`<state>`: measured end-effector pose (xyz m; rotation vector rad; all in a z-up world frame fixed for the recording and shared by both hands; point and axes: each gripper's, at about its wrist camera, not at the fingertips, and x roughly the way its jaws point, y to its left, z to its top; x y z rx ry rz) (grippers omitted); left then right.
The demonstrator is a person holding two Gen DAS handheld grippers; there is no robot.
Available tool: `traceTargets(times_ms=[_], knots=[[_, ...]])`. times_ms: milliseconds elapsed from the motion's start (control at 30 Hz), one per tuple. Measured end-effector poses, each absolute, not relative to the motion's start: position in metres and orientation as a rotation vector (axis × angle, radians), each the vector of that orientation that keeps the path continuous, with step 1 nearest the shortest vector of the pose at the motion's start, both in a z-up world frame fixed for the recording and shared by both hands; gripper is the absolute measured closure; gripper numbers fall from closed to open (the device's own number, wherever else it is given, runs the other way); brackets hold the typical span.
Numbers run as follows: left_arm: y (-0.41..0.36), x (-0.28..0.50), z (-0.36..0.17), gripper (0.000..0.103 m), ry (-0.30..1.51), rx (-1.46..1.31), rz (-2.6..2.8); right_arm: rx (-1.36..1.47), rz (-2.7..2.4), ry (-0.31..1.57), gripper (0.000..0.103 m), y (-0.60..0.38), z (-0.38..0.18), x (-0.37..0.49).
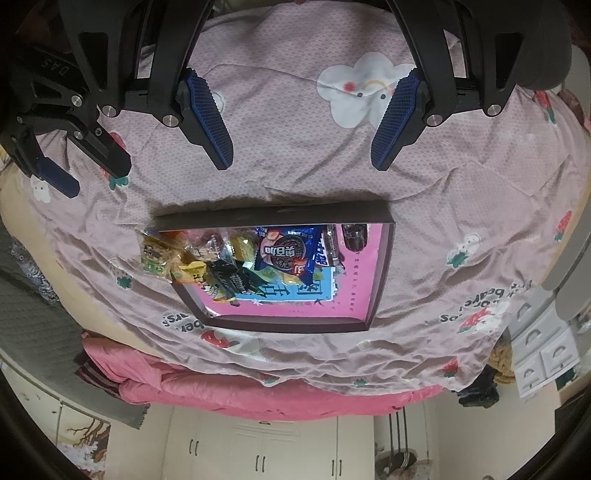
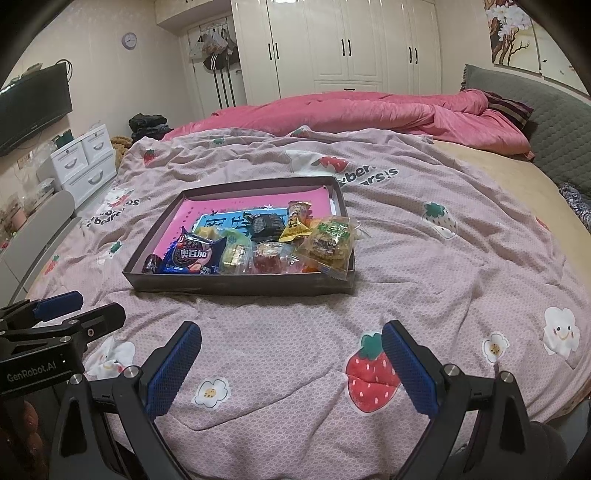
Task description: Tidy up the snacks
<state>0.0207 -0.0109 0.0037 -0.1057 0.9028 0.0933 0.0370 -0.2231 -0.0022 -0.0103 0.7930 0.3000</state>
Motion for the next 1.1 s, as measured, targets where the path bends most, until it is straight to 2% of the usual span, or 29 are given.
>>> traceTargets(times_ms=[1100], knots=[[-0.0084, 0.0261, -0.0036, 0.025, 0.924, -0.125, 0.118, -0.015, 0.288, 0.783, 0.004, -0.2238, -0.0025, 0.0398]])
